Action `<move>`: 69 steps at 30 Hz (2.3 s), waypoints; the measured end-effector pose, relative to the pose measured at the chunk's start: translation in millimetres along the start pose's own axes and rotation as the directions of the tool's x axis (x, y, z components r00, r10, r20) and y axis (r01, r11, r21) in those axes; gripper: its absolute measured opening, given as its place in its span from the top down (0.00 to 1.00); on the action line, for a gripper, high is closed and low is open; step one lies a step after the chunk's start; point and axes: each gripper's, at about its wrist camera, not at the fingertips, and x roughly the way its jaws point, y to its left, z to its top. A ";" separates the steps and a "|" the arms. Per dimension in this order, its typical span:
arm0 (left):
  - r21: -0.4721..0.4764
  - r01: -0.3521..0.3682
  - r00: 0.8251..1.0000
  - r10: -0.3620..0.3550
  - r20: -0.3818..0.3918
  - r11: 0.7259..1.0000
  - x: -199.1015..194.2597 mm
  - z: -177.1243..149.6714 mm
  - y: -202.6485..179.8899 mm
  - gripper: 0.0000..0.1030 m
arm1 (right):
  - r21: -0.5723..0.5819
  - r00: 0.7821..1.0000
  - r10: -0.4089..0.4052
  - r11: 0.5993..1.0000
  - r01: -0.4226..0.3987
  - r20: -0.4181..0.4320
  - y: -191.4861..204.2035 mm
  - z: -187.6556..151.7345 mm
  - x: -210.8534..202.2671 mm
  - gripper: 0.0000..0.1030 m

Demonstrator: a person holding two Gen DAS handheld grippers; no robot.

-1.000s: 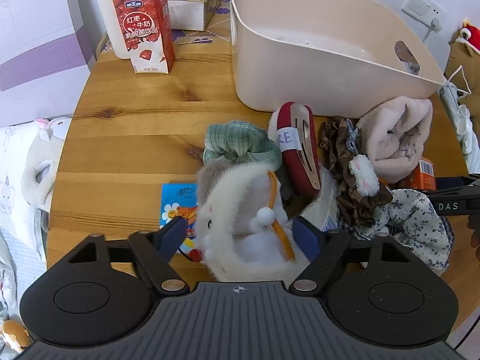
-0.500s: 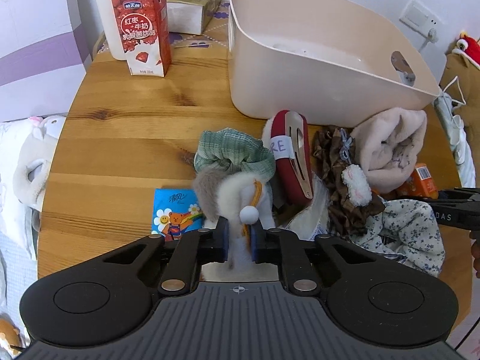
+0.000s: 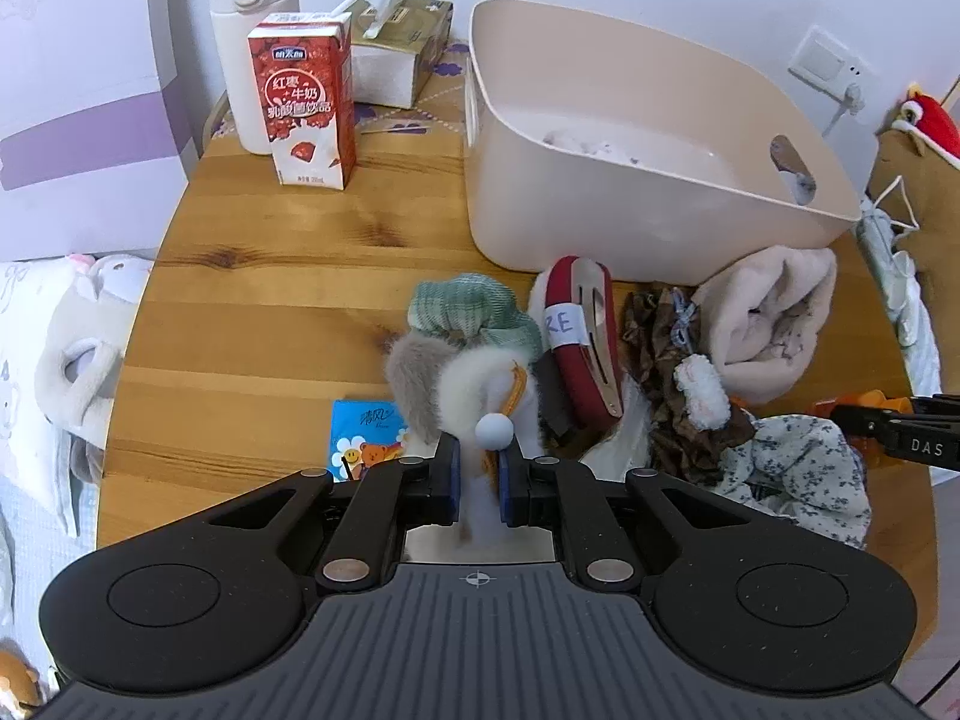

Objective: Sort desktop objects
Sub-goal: 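Carry the orange bottle and white plush toy over the basket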

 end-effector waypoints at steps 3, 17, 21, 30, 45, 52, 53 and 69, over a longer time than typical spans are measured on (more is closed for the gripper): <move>0.002 0.010 1.000 -0.010 0.012 1.000 -5.3 1.8 1.4 0.89 | 0.005 1.000 0.000 1.000 0.000 0.013 -1.0 0.9 -5.6 0.65; 0.020 0.038 0.993 -0.040 0.115 0.999 -40.1 25.7 -1.4 0.89 | -0.029 0.993 0.015 1.000 -0.012 0.120 7.3 21.4 -59.1 0.65; 0.023 0.030 0.988 -0.034 0.148 0.999 -47.3 37.9 -0.7 0.89 | -0.049 0.988 0.022 0.999 -0.015 0.150 9.9 33.5 -69.5 0.65; 0.031 0.003 0.978 -0.009 0.210 1.000 -54.7 72.7 -5.2 0.89 | -0.099 0.980 0.029 0.995 -0.010 0.198 19.1 60.7 -83.3 0.65; 0.119 -0.022 0.960 -0.012 0.281 0.993 -34.9 130.7 -38.0 0.89 | -0.143 0.959 0.021 0.989 0.020 0.283 30.9 121.9 -86.8 0.64; 0.150 -0.025 0.963 -0.016 0.269 0.988 -9.0 152.8 -58.0 0.89 | -0.149 0.961 -0.005 0.988 0.047 0.275 32.9 141.5 -64.9 0.64; 0.157 -0.026 0.965 -0.016 0.262 0.987 -2.8 155.0 -61.1 0.89 | -0.146 0.963 -0.007 0.988 0.049 0.270 32.5 143.5 -60.0 0.64; 0.186 -0.037 0.993 0.015 0.115 0.982 68.4 161.3 -84.3 0.89 | -0.175 0.984 -0.049 0.981 0.079 0.173 33.3 151.6 2.3 0.64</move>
